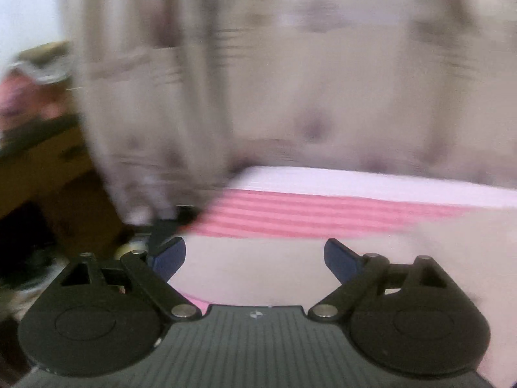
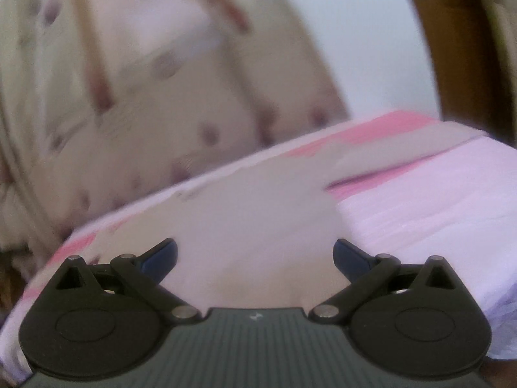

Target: Fold small clothes

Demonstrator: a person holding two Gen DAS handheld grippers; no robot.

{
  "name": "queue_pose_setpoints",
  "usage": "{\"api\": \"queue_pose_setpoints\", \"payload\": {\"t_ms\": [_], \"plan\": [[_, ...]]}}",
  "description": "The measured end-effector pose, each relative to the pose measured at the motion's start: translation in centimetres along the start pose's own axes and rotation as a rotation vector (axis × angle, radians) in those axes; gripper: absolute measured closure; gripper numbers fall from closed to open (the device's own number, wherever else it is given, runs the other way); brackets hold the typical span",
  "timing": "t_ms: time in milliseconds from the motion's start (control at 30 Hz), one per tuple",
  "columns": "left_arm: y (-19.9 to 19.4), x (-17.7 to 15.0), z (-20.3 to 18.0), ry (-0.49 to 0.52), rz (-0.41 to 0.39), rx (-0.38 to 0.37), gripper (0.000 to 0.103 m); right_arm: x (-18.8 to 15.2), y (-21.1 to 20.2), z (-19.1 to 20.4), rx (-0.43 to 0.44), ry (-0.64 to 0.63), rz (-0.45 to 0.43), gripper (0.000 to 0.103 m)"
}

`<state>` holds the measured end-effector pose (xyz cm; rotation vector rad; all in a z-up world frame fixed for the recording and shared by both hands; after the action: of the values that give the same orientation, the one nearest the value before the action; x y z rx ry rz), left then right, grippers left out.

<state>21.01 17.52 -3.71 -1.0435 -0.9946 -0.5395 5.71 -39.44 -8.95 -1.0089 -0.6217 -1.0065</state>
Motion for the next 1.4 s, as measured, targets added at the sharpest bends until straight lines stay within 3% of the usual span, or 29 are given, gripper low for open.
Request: {"api": "queue_pose_setpoints", "payload": {"t_ms": [133,233,267,333,467,533,567,700,767,867,967,1033,1067,1133,1200,1267,1400], "plan": [[-2.8,-2.4,-9.5,0.053,0.003,-0.244,0.011,3.5,-0.1,-6.1,-0.037,0.036,-0.041,0.0],[-3.8,-4.0,-15.3,0.087,0.008,-0.327,0.011,6.0,0.8,-11.5,-0.056,0.132,-0.068,0.008],[-4.0,-4.7,-16.9,0.095,0.004,-0.348,0.011,6.9,1.2,-13.6,-0.06,0.184,-0.073,0.016],[-4.0,-6.0,-19.3,0.121,0.007,-0.352,0.011,8.6,2.0,-17.9,-0.078,0.277,-0.085,0.027],[-3.8,-7.5,-20.9,0.201,-0.006,-0.334,0.011,12.3,3.5,-26.5,-0.125,0.452,-0.112,0.027],[-4.3,-7.4,-20.4,0.201,-0.049,-0.33,0.004,14.0,4.3,-30.6,-0.143,0.535,-0.101,0.027],[-4.6,-7.5,-20.4,0.203,-0.066,-0.32,0.002,14.8,4.7,-32.7,-0.197,0.56,-0.097,0.026],[-3.7,-7.5,-21.2,0.244,-0.044,-0.293,0.001,16.2,7.9,-39.0,-0.276,0.635,0.045,0.024],[-3.3,-7.5,-21.6,0.264,-0.016,-0.269,0.001,15.9,9.9,-41.4,-0.211,0.717,0.118,0.025],[-3.0,-7.6,-21.9,0.29,-0.004,-0.241,0.001,14.4,12.8,-43.2,-0.193,0.804,0.227,0.025],[-2.8,-7.8,-22.4,0.326,-0.002,-0.203,0.0,13.3,14.7,-44.5,-0.065,0.929,0.175,0.026],[-2.7,-8.0,-22.8,0.361,0.005,-0.17,0.0,13.0,15.4,-44.8,-0.007,0.97,0.095,0.044],[-2.7,-8.0,-22.9,0.373,0.0,-0.158,0.0,12.9,15.7,-45.0,-0.014,0.965,0.082,0.066],[-2.9,-8.1,-23.3,0.399,-0.018,-0.132,0.0,13.0,16.4,-45.2,-0.017,0.953,0.053,0.076],[-3.1,-8.3,-23.6,0.428,-0.033,-0.106,0.0,14.3,16.3,-45.0,-0.031,0.893,0.003,0.094],[-3.1,-8.3,-23.9,0.45,-0.044,-0.086,0.0,15.5,15.6,-44.7,-0.067,0.829,-0.048,0.095],[-3.2,-8.3,-24.0,0.458,-0.051,-0.076,0.0,17.9,13.7,-42.8,-0.034,0.758,-0.117,0.095]]}}
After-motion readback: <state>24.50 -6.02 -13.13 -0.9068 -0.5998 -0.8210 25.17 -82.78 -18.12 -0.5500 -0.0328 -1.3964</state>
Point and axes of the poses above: each gripper's, at about its wrist camera, not at the fingertips, and y roughly the way its jaws point, z to its left, x to its top, the point moved 5 cm from there along y, roughly the way its jaws point, and after that the axes turned 2 degrees about z, right-handed, at the moved point
